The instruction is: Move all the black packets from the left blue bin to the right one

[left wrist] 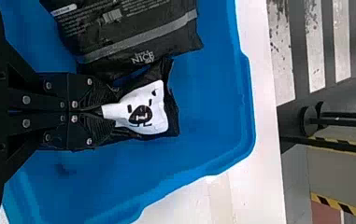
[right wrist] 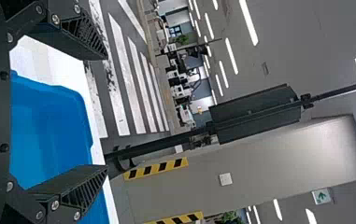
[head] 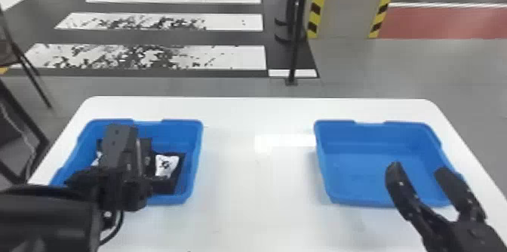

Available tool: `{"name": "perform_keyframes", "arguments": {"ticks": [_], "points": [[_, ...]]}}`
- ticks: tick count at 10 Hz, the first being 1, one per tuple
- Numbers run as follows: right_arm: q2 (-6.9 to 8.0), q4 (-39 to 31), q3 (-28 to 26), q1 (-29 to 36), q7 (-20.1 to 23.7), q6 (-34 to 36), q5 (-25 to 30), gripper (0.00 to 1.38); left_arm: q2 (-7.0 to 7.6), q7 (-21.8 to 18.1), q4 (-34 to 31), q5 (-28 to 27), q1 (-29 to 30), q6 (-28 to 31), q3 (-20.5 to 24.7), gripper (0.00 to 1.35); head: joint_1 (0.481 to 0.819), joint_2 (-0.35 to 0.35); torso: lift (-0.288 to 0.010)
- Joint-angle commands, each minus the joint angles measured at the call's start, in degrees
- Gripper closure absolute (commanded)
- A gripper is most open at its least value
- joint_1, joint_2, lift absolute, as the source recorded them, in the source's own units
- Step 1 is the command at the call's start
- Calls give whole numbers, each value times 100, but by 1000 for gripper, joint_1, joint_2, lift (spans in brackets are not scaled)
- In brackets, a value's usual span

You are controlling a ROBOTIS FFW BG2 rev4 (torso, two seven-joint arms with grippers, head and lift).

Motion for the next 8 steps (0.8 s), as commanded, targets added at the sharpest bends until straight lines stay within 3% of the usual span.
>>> {"name": "perform_keyframes", "arguments": {"ticks": [1,4,6,8], "points": [[0,-3,14,14,0,0,-84,205,-43,-26,-420,23,351,-26,300,1211,695,10,-140],[0,208,37,-155,308,337,-221,205,-52,-228,-1446,355,1096,-349,494,1211,695,38,-140],[-18,504,49,-689,861,675,-221,205,-43,-343,-1713,732,1265,-855,323,1211,695,39,-140],[-158,419,289,-1027,1002,1420,-278,203,19,-413,-1812,960,1194,-841,3,1211,695,7,-140]]}}
